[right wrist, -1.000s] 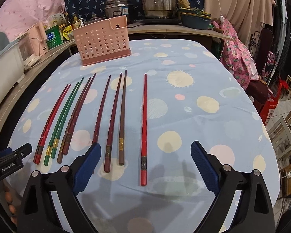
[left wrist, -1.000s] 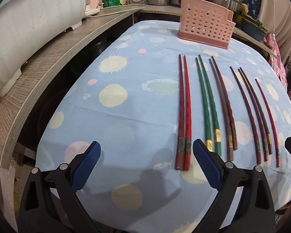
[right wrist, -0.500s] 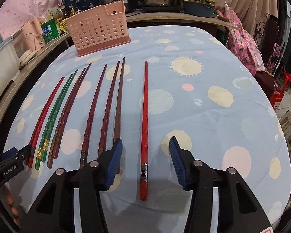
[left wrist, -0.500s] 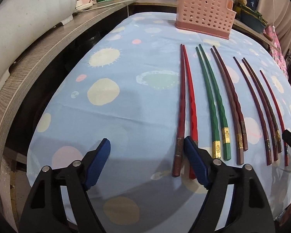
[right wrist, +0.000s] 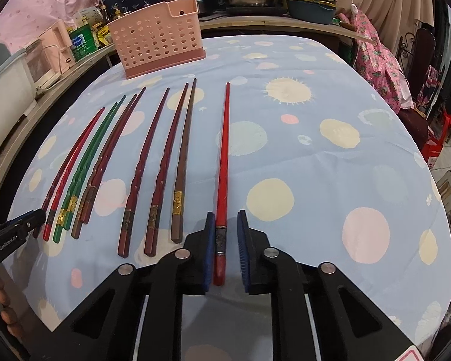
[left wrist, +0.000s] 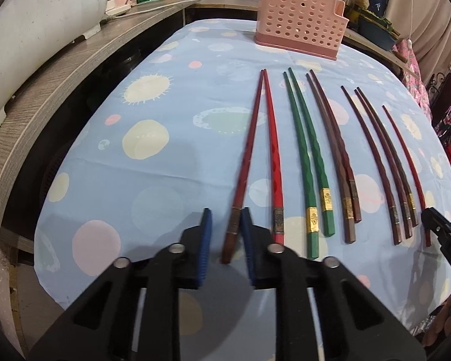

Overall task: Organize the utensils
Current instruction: 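Grasp a red chopstick with the left tool while the right tool grasps another red chopstick, then lift and carry both red chopsticks over the pink holder with both tools, then open both tools to drop the red chopsticks into the pink holder, then move both open tools back down to the chopsticks on the cloth, then grasp a red chopstick with the left tool while the right tool grasps a dark brown chopstick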

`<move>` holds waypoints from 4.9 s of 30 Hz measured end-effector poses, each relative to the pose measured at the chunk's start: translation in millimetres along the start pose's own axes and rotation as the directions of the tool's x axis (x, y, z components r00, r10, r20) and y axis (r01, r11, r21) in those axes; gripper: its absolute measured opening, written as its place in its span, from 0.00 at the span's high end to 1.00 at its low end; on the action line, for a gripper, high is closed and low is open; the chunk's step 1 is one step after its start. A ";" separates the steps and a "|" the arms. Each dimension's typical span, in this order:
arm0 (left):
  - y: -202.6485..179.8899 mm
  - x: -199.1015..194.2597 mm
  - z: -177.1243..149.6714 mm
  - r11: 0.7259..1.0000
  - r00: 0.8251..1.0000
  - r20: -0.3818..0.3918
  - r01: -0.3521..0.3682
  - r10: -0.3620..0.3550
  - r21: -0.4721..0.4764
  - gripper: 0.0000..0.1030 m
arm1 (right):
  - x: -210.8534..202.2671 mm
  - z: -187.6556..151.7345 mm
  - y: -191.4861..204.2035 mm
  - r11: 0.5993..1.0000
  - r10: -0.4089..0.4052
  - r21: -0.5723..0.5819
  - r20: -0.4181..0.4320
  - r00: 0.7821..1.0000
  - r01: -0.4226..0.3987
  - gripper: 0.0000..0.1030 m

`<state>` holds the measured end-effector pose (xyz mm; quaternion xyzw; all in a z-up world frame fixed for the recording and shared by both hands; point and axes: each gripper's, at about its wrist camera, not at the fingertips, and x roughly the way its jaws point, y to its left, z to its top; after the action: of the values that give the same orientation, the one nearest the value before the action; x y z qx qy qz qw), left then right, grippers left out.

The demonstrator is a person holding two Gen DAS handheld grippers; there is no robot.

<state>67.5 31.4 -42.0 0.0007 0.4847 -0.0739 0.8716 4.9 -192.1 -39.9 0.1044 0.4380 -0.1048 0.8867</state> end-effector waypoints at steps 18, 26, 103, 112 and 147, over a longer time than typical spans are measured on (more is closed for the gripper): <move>14.5 -87.3 73.6 0.997 0.983 0.171 0.070 -0.063 -0.036 0.93 | -89.8 85.3 -14.1 0.998 0.058 -0.012 0.216 0.975 -0.057 0.93; 12.6 -108.8 166.3 0.997 0.952 0.302 0.065 -0.047 -0.048 0.94 | -102.2 182.7 -21.2 0.994 0.099 0.013 0.328 0.939 -0.110 0.93; 0.1 -81.7 167.8 0.995 0.942 0.329 -0.027 0.058 -0.098 0.38 | -47.1 167.7 39.0 0.977 0.212 -0.085 0.241 0.947 -0.197 0.51; 0.2 -61.2 102.2 0.995 0.970 0.235 -0.043 0.062 -0.086 0.38 | -33.8 94.0 29.8 0.986 0.143 -0.105 0.159 0.977 -0.127 0.51; -16.8 -8.1 -5.8 0.998 0.996 0.055 -0.070 0.070 0.004 0.30 | -0.1 1.5 26.4 0.991 0.096 -0.094 0.006 0.995 -0.095 0.78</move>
<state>56.3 16.2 -37.0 0.0184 0.4601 -0.0449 0.8865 13.4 -167.3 -36.5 0.0832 0.4322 -0.0419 0.8969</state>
